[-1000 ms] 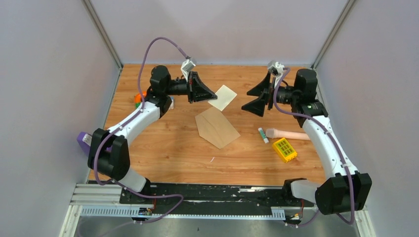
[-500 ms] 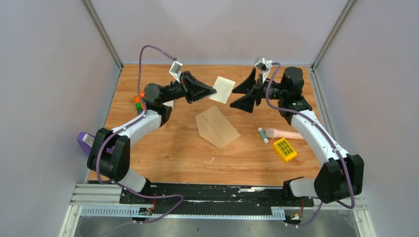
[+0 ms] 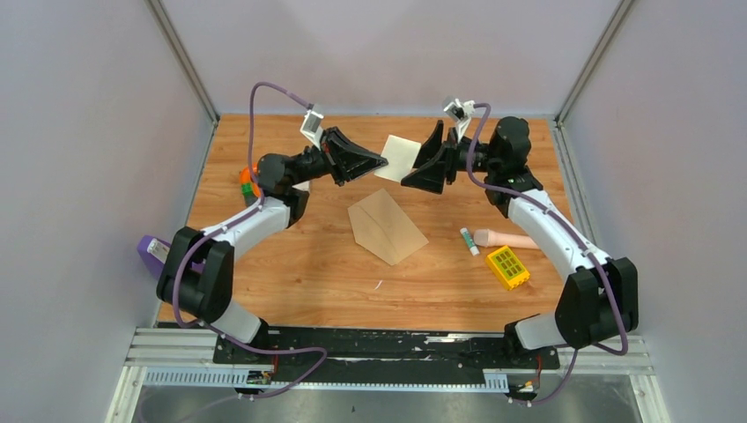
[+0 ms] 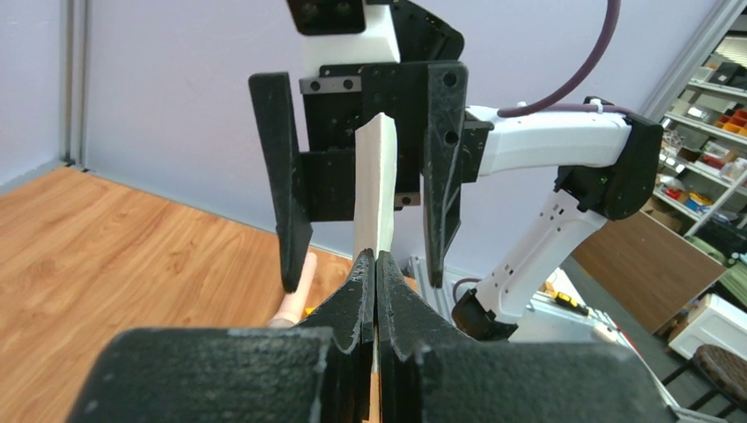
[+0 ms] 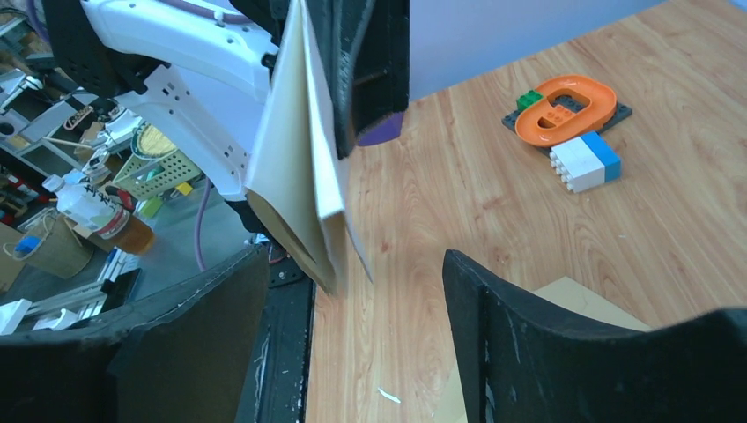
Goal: Place the letter into the envelope and seal it
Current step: Place the letter in the envelope.
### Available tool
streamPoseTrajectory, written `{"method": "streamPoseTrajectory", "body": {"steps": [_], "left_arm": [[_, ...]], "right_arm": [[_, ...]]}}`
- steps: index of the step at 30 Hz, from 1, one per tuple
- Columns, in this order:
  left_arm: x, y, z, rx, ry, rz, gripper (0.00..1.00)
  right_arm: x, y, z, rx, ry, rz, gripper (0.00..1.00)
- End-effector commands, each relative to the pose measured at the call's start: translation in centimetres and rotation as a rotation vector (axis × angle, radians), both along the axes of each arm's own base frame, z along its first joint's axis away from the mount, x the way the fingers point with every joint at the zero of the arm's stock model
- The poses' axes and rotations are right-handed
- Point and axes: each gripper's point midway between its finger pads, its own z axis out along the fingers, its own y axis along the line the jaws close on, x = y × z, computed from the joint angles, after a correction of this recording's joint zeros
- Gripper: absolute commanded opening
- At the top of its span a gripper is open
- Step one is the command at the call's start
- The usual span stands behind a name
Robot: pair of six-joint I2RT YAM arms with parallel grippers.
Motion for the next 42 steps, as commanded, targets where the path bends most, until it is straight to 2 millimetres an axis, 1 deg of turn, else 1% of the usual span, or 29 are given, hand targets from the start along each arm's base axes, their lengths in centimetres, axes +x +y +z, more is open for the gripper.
{"method": "streamPoseTrajectory", "body": {"steps": [1,3,6,8,11,12,13,14,15,16,17,18,19,21,23,24,26,27,28,29,30,31,32,33,34,35,36,39,42], "left_arm": [[-0.1,0.0,0.2,-0.020,-0.023,0.006,0.00],[0.0,-0.1,0.1,-0.020,-0.020,0.007,0.00],[0.1,-0.1,0.0,-0.020,-0.017,0.008,0.00],[0.1,-0.1,0.1,-0.020,-0.018,0.011,0.00],[0.2,-0.1,0.0,-0.020,-0.013,0.013,0.00],[0.3,-0.1,-0.1,-0.017,-0.008,0.015,0.01],[0.3,-0.1,-0.1,-0.015,-0.004,0.016,0.05],[0.5,-0.2,-0.2,-0.010,0.001,0.019,0.27],[0.5,-0.2,-0.3,-0.003,0.005,0.017,0.38],[0.5,-0.2,-0.3,0.003,-0.006,0.021,0.57],[0.4,-0.1,-0.4,0.012,-0.013,0.018,0.66],[0.1,0.0,-0.3,0.021,-0.040,0.011,0.88],[0.1,0.3,-0.3,0.028,-0.054,0.014,0.97],[0.1,1.0,-0.2,0.053,-0.099,0.028,0.99],[1.0,1.7,-0.7,0.106,-0.109,0.049,1.00],[1.6,2.1,-1.3,0.144,-0.156,0.067,1.00],[3.0,2.3,-2.9,0.243,-0.188,0.106,1.00],[4.1,2.5,-4.6,0.338,-0.217,0.136,1.00],[4.8,2.6,-4.4,0.378,-0.253,0.162,1.00],[5.2,3.0,-7.2,0.490,-0.286,0.169,1.00],[6.2,3.2,-7.2,0.540,-0.338,0.218,1.00],[6.3,3.9,-9.4,0.636,-0.365,0.219,1.00],[6.7,4.4,-10.4,0.703,-0.362,0.245,1.00],[7.2,4.8,-10.9,0.745,-0.451,0.258,1.00],[7.6,5.4,-11.7,0.803,-0.456,0.282,1.00],[8.0,5.6,-12.1,0.841,-0.529,0.290,1.00],[8.1,6.0,-13.0,0.897,-0.537,0.298,1.00],[8.3,6.2,-14.9,1.019,-0.670,0.282,1.00],[7.7,5.4,-17.4,1.121,-0.759,0.236,1.00]], "right_arm": [[-0.6,-0.4,4.2,0.062,-0.090,0.025,0.72],[-0.7,-0.4,4.3,0.061,-0.090,0.027,0.66],[-0.7,-0.4,4.1,0.060,-0.087,0.030,0.51],[-0.7,-0.4,4.1,0.061,-0.090,0.032,0.33],[-0.9,-0.4,4.2,0.061,-0.100,0.043,0.02],[-1.0,-0.4,4.3,0.062,-0.105,0.045,0.00],[-1.1,-0.4,4.4,0.060,-0.106,0.048,0.00],[-1.0,-0.4,4.6,0.056,-0.115,0.047,0.00],[-0.9,-0.5,4.7,0.044,-0.107,0.042,0.00],[-0.7,-0.6,4.9,0.032,-0.114,0.027,0.00],[-0.3,-0.7,5.2,0.019,-0.127,-0.007,0.00],[0.1,-1.1,5.3,0.003,-0.142,-0.041,0.00],[0.4,-1.6,5.6,-0.007,-0.168,-0.066,0.00],[1.3,-3.3,5.8,-0.020,-0.196,-0.139,0.00],[1.9,-5.5,6.0,-0.028,-0.212,-0.209,0.00],[2.2,-6.5,6.0,-0.037,-0.221,-0.241,0.00],[2.6,-8.3,5.8,-0.067,-0.231,-0.291,0.00],[2.7,-9.0,5.5,-0.088,-0.230,-0.312,0.00],[2.6,-9.6,5.4,-0.104,-0.235,-0.328,0.00],[2.5,-10.1,5.1,-0.116,-0.239,-0.342,0.00],[2.1,-10.4,4.9,-0.128,-0.250,-0.350,0.00],[1.8,-10.5,4.6,-0.137,-0.253,-0.355,0.00],[1.4,-10.6,4.2,-0.149,-0.268,-0.358,0.00],[1.5,-11.5,4.1,-0.163,-0.285,-0.390,0.00],[1.1,-11.7,4.1,-0.171,-0.305,-0.397,0.00],[0.9,-11.8,3.7,-0.179,-0.305,-0.403,0.00],[0.8,-11.8,3.3,-0.186,-0.303,-0.403,0.00],[0.8,-12.0,2.0,-0.200,-0.285,-0.415,0.00],[0.9,-12.1,0.8,-0.208,-0.268,-0.418,0.00]]}}
